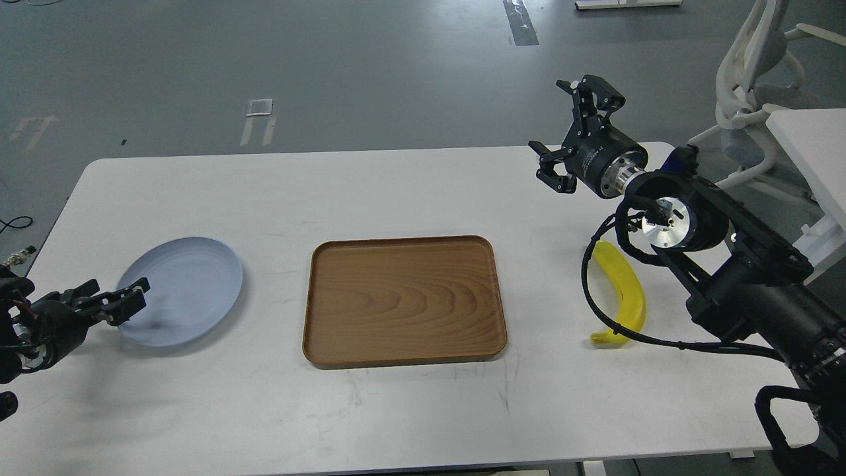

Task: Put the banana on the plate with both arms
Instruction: 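Grasp the light blue plate's rim with the left gripper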

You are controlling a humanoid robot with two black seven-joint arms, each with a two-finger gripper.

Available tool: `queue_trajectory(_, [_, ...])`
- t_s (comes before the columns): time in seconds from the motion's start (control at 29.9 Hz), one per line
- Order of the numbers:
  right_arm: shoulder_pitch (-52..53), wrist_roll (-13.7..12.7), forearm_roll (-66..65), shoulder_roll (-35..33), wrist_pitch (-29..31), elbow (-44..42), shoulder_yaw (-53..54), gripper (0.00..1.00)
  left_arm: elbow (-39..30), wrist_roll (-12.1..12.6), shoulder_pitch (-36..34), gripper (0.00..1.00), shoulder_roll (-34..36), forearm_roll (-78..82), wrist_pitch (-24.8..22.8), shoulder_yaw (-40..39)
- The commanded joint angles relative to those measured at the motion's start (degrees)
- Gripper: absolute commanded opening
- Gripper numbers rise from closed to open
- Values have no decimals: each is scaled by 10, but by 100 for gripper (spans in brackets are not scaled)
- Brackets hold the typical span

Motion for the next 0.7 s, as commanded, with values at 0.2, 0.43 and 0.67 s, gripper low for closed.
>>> queue_trajectory(0.2, [0, 0, -1, 0, -1, 0, 0, 99, 36, 0, 7, 58, -15, 1, -2, 0])
queue_trajectory(0.43, [-3, 0, -1, 0, -1, -1, 0, 99, 37, 0, 7, 21, -16, 2, -2, 1])
queue_trajectory(0.67, [-3, 0, -1, 1, -1, -1, 1, 99, 53, 0, 7, 0, -18, 2, -2, 1])
